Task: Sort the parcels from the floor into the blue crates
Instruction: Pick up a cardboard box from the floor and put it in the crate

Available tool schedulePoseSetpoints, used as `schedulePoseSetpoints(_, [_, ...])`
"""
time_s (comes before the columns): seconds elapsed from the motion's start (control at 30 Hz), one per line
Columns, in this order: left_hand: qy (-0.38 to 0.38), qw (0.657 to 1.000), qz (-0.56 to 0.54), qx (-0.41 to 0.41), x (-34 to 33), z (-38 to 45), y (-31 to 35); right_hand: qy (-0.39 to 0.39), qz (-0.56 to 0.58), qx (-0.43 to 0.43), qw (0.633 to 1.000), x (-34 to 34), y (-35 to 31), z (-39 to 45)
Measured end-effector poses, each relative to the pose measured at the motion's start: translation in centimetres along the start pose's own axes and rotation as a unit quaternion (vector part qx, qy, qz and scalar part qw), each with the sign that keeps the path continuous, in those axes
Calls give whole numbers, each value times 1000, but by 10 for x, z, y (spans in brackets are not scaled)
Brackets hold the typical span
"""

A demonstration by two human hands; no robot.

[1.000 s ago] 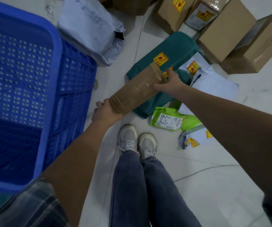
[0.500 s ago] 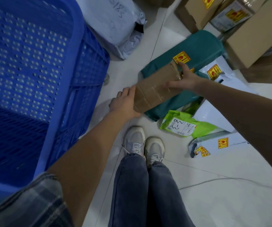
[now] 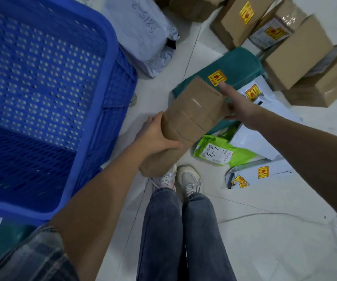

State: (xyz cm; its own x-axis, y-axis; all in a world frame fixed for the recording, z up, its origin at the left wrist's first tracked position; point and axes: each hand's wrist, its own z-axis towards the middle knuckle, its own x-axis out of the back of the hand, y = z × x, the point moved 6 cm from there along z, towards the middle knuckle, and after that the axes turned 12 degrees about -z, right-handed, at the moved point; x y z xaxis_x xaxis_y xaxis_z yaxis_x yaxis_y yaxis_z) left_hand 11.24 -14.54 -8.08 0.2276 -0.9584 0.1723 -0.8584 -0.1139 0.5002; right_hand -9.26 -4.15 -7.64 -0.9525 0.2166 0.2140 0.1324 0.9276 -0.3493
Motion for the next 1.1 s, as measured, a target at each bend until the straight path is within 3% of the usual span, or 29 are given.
schedulePoseSetpoints(0.1, [-43, 973, -221, 58, 1, -22, 3, -49, 95, -5, 994, -4, 7, -20])
schedulePoseSetpoints(0.17, [-64, 937, -334, 85, -1, -36, 4, -103, 71, -24, 992, -20, 16, -34])
schedulePoseSetpoints(0.3, [-76, 876, -464, 106, -9, -55, 6, -196, 56, -14, 979, -63, 22, -60])
schedulePoseSetpoints(0.37, [-80, 868, -478, 105, -14, -61, 9, -192, 103, -16, 976, -74, 21, -71])
schedulePoseSetpoints(0.43, [-70, 875, -468, 100, -16, -67, 12, -140, 129, -18, 981, -76, 19, -78])
schedulePoseSetpoints(0.53, [-4, 917, -396, 45, -11, -75, 19, -20, 104, -12, 994, -69, 12, -89])
schedulePoseSetpoints(0.7, [93, 928, -359, -35, -6, -98, 22, 99, 47, 89, 990, -71, -24, -120])
schedulePoseSetpoints(0.87, [157, 928, -335, -40, 7, -121, 17, 71, -7, 153, 986, -88, -51, -138])
schedulePoseSetpoints(0.97, [187, 912, -362, -46, 23, -134, 10, 52, 30, 156, 986, -98, -58, -147])
schedulePoseSetpoints(1.1, [164, 880, -439, -75, 39, -158, -16, -6, 53, 163, 985, -112, -59, -154])
